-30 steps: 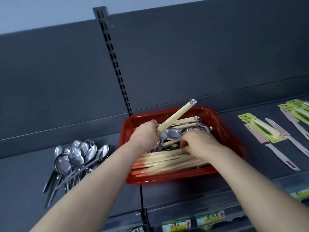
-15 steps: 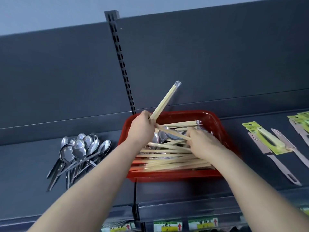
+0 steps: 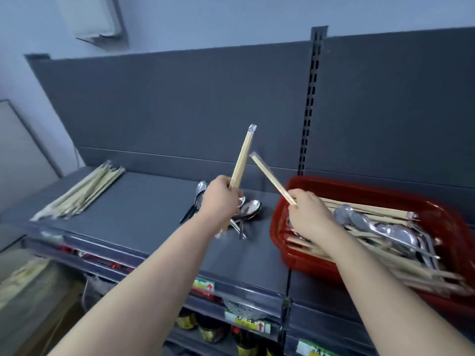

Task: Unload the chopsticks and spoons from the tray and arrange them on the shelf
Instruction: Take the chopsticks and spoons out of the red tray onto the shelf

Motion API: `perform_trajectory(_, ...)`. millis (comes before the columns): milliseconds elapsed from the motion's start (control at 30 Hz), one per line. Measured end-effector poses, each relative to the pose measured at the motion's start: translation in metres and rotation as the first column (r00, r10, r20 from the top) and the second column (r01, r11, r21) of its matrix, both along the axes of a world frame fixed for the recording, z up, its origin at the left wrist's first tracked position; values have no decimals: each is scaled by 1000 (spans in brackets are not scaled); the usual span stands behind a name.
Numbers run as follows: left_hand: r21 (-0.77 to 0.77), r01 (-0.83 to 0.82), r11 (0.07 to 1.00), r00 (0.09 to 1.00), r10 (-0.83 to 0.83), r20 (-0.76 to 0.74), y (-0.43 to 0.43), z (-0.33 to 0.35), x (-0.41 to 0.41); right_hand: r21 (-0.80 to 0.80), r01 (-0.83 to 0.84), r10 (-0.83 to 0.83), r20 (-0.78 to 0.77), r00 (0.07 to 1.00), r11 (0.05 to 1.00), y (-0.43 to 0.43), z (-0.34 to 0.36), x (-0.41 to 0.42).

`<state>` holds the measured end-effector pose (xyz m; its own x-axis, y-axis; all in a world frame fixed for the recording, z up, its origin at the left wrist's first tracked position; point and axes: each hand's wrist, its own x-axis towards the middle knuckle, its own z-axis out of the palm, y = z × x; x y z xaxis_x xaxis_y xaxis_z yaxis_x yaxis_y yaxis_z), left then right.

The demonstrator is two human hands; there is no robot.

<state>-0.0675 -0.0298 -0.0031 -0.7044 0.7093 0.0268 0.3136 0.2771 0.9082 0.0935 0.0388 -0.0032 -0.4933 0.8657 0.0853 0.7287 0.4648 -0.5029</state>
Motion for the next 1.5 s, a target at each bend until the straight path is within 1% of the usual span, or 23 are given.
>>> perform_trajectory(67, 3, -39, 999, 996, 39, 81, -29, -3, -32, 13, -50, 50, 9, 999, 999, -19, -2, -36)
perform_trajectory(133, -26, -91, 996, 989, 94, 115, -60, -8, -66, 22, -106, 107, -6, 994, 994, -41, -4, -73)
perform_trajectory(300, -110, -241, 964, 968, 247, 37, -154, -22, -163, -48, -211, 208, -61, 976, 976, -111, -13, -181)
perform_trajectory(367, -131, -301, 945, 950, 309, 49, -191, -23, -200, -98, -247, 238, -89, 967, 964, -139, -18, -223)
perform_trajectory(467, -145, -323, 935, 940, 335, 66, -232, -24, -243, -135, -277, 263, -112, 958, 951, -171, -22, -272)
perform_trajectory(600, -205, -338, 918, 931, 359, 71, -263, -31, -285, -181, -302, 285, -112, 952, 936, -199, -30, -325)
perform_trajectory(733, -247, -314, 917, 935, 344, 85, -267, -39, -323, -222, -315, 285, -157, 946, 923, -206, -41, -368)
perform_trajectory(933, -254, -299, 920, 945, 322, 53, -238, -43, -389, -247, -252, 197, -227, 954, 936, -185, -61, -432)
perform_trajectory(1133, -302, -319, 898, 943, 334, -1, -214, -46, -469, -361, -225, 127, -276, 953, 905, -166, -73, -522)
perform_trajectory(1233, -314, -296, 902, 952, 306, -18, -203, -43, -510, -339, -239, 141, -291, 946, 910, -156, -70, -560)
perform_trajectory(1300, -308, -281, 909, 957, 288, -23, -196, -44, -529, -319, -231, 144, -274, 951, 919, -152, -70, -576)
perform_trajectory(1367, -336, -259, 906, 966, 248, -75, -189, -50, -540, -312, -248, 171, -256, 952, 917, -150, -72, -585)
perform_trajectory(1433, -406, -259, 876, 960, 189, -205, -185, -56, -546, -321, -330, 269, -222, 937, 888, -152, -71, -591)
perform_trajectory(1500, -467, -244, 850, 935, 79, -345, -185, -63, -553, -320, -413, 379, -165, 911, 853, -156, -68, -595)
